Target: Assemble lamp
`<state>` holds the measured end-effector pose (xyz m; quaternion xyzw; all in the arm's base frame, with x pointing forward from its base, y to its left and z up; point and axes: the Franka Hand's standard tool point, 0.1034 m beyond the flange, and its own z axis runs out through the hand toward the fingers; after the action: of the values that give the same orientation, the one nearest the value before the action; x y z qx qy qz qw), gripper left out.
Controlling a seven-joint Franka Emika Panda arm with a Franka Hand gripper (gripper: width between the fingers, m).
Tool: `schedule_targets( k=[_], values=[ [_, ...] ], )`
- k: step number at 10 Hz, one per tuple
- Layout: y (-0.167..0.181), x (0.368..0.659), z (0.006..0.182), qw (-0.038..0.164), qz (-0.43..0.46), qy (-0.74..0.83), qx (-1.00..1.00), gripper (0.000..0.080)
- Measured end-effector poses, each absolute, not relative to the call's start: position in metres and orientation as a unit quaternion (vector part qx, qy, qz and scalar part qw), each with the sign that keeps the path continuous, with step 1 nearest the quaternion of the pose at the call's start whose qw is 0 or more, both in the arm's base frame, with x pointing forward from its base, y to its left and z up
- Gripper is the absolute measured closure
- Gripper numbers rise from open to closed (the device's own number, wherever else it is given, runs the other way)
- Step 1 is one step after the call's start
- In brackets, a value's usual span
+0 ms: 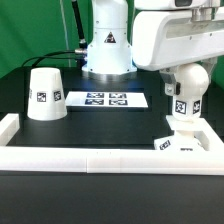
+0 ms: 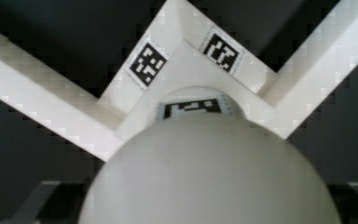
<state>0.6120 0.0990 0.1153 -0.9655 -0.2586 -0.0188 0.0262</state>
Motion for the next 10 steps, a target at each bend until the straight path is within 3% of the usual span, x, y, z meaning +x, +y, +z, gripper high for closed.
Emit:
schedule_targets(
  k=[3,10],
  values=[
    [0.0972,0.6116,0.1148,0.036,-0.014,-0.088,-0.995,0.0220],
    [0.0981,0.6100,0.1140,0.038,0.002,0.258,-0.965,0.0220]
  ],
)
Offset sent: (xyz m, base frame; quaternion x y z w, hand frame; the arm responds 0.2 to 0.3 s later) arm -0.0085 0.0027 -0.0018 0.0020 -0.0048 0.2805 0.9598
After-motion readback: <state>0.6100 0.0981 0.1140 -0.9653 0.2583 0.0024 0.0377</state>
